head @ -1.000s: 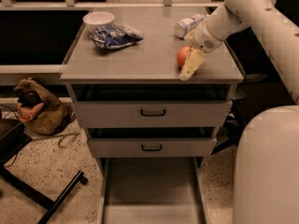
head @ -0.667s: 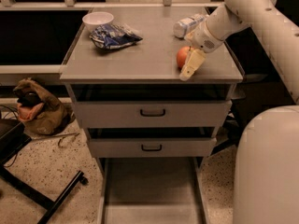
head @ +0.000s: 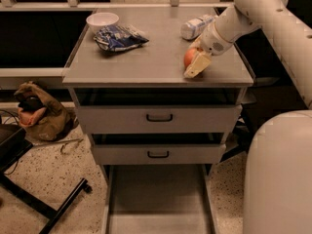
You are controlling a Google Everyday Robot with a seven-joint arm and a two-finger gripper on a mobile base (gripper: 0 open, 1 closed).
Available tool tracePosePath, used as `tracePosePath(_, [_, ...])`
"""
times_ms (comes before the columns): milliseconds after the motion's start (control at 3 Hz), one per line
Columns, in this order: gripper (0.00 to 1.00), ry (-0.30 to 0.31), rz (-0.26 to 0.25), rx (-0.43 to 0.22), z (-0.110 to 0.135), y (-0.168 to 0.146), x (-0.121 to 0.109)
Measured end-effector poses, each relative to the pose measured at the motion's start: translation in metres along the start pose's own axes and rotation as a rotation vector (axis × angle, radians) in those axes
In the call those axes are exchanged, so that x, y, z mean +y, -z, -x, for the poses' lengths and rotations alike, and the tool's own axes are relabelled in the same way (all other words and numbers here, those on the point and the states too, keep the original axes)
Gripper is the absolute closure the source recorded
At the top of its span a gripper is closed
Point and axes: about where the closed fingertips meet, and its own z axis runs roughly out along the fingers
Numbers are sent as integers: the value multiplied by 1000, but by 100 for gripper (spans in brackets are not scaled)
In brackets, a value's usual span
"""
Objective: Place apple into bottom drawer
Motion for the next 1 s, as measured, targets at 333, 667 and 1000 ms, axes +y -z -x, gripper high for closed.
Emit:
tracePosePath(333, [65,0,0,0,0,0,0])
tracePosePath(667, [88,-7,4,6,1,-2,13])
tracePosePath(1000, [100,-7,4,6,3,2,12])
